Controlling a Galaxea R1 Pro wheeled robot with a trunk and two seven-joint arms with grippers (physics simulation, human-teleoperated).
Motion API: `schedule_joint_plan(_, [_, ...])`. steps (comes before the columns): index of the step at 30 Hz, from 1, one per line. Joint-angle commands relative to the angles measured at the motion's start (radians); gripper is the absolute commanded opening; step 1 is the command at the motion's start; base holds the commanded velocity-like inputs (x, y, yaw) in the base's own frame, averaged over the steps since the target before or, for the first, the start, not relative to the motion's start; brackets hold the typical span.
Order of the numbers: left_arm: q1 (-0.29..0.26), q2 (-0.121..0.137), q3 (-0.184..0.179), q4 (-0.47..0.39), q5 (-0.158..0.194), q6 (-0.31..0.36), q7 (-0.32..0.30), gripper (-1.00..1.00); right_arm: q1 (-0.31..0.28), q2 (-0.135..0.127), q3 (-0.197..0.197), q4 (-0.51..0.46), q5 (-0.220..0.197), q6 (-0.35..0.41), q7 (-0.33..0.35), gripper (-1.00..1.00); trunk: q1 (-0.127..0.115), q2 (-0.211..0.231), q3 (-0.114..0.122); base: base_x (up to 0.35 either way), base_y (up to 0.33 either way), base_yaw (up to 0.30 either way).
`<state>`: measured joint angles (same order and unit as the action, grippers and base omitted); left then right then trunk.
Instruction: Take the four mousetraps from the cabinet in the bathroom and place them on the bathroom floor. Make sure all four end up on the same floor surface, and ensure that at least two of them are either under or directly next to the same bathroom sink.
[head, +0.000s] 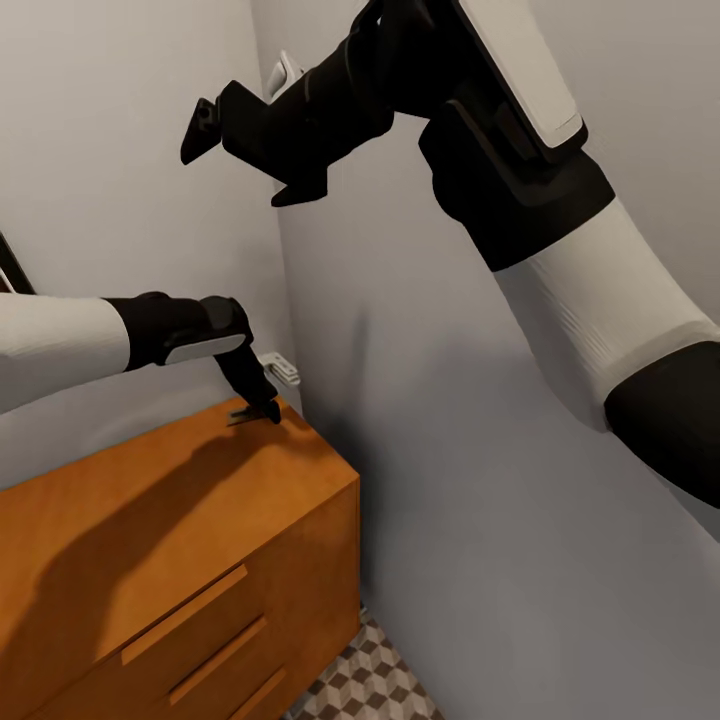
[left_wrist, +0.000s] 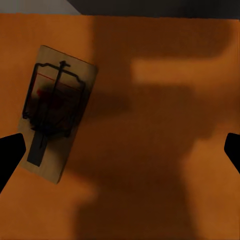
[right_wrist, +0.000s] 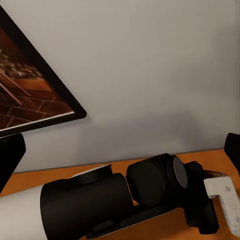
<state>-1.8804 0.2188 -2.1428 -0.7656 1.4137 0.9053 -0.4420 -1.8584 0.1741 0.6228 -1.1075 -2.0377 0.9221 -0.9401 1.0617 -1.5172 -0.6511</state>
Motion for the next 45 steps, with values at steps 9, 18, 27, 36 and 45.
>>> schedule_joint_plan(9, [-0.002,0.002,-0.01,-0.001,-0.013,-0.029,-0.038,1.0,-0.001,0.0,0.018,0.0,-0.009,0.0,-0.01,1.0,0.0,0.0,-0.001,0.0,0.0,0.0])
schedule_joint_plan(18, [-0.002,0.001,-0.011,0.003,-0.06,-0.038,-0.101,1.0,0.0,0.0,0.033,0.001,-0.007,0.0,-0.01,1.0,0.0,0.0,-0.001,0.0,0.04,0.0])
schedule_joint_plan(27, [-0.002,0.002,-0.01,0.008,-0.095,-0.039,-0.119,1.0,0.001,0.0,0.035,0.001,-0.007,0.0,-0.009,1.0,0.0,0.0,-0.001,0.0,0.185,0.0])
schedule_joint_plan(36, [-0.002,0.001,-0.008,0.008,-0.1,-0.039,-0.122,1.0,0.01,0.0,0.035,0.002,-0.007,0.0,-0.009,1.0,0.0,0.0,-0.001,0.0,0.047,0.0])
schedule_joint_plan(45, [-0.002,0.002,-0.008,0.009,-0.101,-0.039,-0.122,1.0,0.021,0.0,0.035,0.003,-0.007,0.0,-0.009,1.0,0.0,0.0,-0.001,0.0,0.006,0.0])
